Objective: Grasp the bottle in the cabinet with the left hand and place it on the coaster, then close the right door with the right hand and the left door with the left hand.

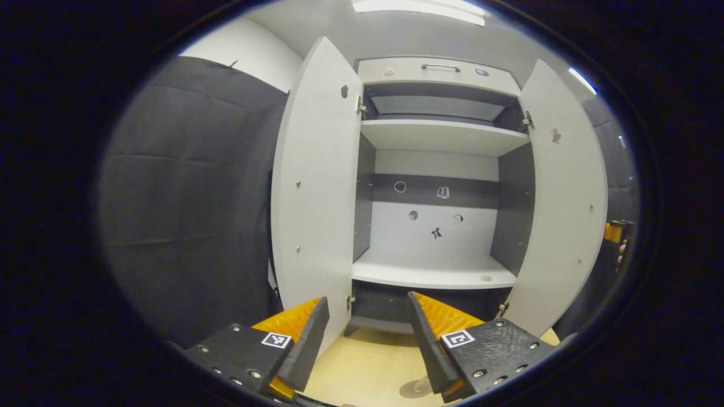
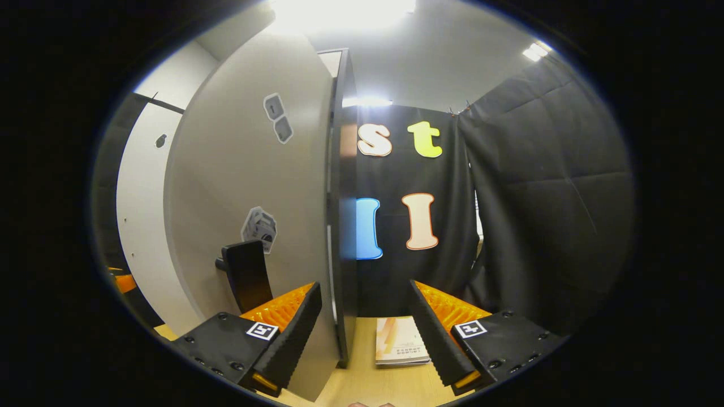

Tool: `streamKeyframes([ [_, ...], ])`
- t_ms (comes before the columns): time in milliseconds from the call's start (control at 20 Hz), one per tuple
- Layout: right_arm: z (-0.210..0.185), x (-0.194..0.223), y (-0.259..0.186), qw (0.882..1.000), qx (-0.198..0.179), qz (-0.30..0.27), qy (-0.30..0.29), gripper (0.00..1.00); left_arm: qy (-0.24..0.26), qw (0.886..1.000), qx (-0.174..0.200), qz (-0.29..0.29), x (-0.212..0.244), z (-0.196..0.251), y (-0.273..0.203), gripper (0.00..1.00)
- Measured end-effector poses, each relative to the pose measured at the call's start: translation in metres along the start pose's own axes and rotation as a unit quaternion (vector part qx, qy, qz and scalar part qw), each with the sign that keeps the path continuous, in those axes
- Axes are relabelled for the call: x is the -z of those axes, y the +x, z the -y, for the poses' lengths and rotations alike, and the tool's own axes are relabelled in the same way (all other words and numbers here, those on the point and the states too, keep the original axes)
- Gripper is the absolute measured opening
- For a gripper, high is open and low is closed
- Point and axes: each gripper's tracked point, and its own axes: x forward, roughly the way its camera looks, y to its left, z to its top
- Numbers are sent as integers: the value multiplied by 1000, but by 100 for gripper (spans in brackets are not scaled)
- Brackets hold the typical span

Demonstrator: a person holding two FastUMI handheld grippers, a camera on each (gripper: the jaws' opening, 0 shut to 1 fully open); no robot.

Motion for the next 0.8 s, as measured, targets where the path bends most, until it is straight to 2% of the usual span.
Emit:
streamKeyframes([
  [50,-11,0,2,1000,-3,-2,3,92,1,1000,7,-1,-1,-1,2,80],
  [100,-19,-2,3,1000,-1,0,3,97,7,1000,14,1,-2,-2,1,80],
  [200,-34,-4,6,1000,1,4,-3,97,21,999,24,1,-2,-7,2,80],
  [400,-69,0,16,1000,1,4,13,97,-14,998,54,-19,11,-15,3,80],
  [600,-117,15,31,998,-26,-21,49,98,-20,998,47,-26,17,-48,0,81],
  [800,-122,21,30,998,-12,-21,55,97,-2,999,46,-21,16,-89,-3,83],
])
